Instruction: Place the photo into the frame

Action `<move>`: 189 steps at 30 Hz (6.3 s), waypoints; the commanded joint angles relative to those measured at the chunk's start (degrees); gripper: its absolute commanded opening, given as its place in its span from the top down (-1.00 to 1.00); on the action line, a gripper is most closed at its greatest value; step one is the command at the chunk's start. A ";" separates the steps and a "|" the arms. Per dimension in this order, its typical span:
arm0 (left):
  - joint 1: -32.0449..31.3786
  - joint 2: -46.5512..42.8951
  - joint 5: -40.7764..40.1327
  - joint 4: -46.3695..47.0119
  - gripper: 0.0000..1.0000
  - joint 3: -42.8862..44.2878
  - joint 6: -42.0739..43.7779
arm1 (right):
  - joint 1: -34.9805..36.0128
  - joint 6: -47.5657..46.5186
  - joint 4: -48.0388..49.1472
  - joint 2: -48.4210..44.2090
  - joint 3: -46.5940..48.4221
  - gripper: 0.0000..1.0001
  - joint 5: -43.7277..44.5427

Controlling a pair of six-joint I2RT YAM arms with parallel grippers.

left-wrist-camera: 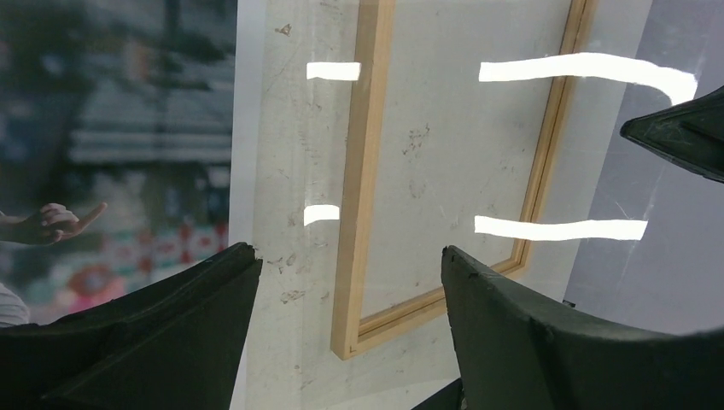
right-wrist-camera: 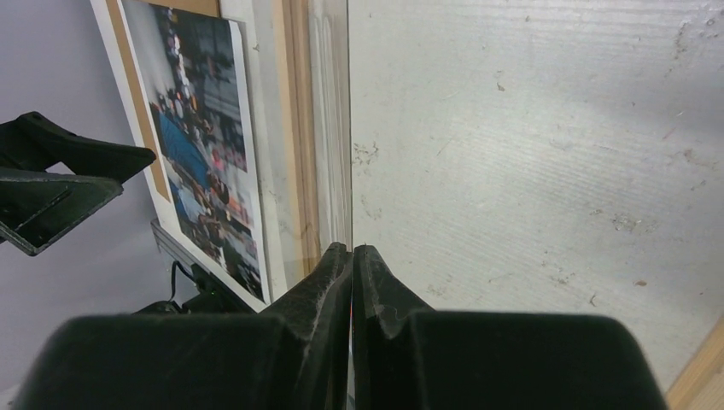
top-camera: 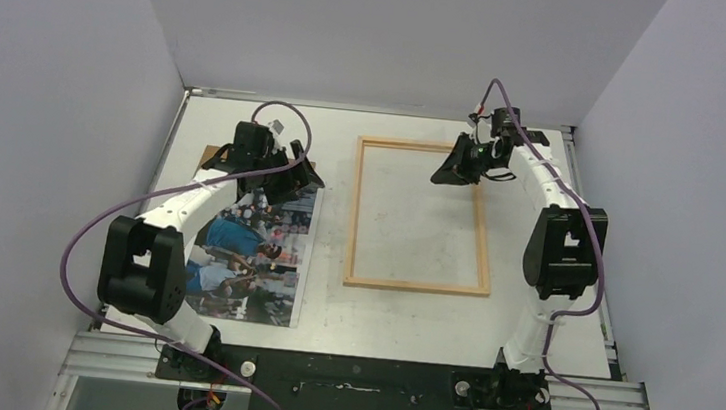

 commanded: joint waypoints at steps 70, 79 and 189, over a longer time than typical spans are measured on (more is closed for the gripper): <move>-13.38 30.75 -7.05 -6.82 0.07 21.93 6.97 | -8.59 -9.93 4.36 -1.44 2.76 1.00 -1.30; -13.38 31.64 -10.63 -11.29 0.83 23.35 11.57 | -7.87 -4.51 3.37 -7.88 2.79 1.00 0.23; 7.46 24.13 12.45 0.04 -0.11 13.38 5.63 | 1.73 10.58 27.39 -0.42 -15.56 1.00 0.67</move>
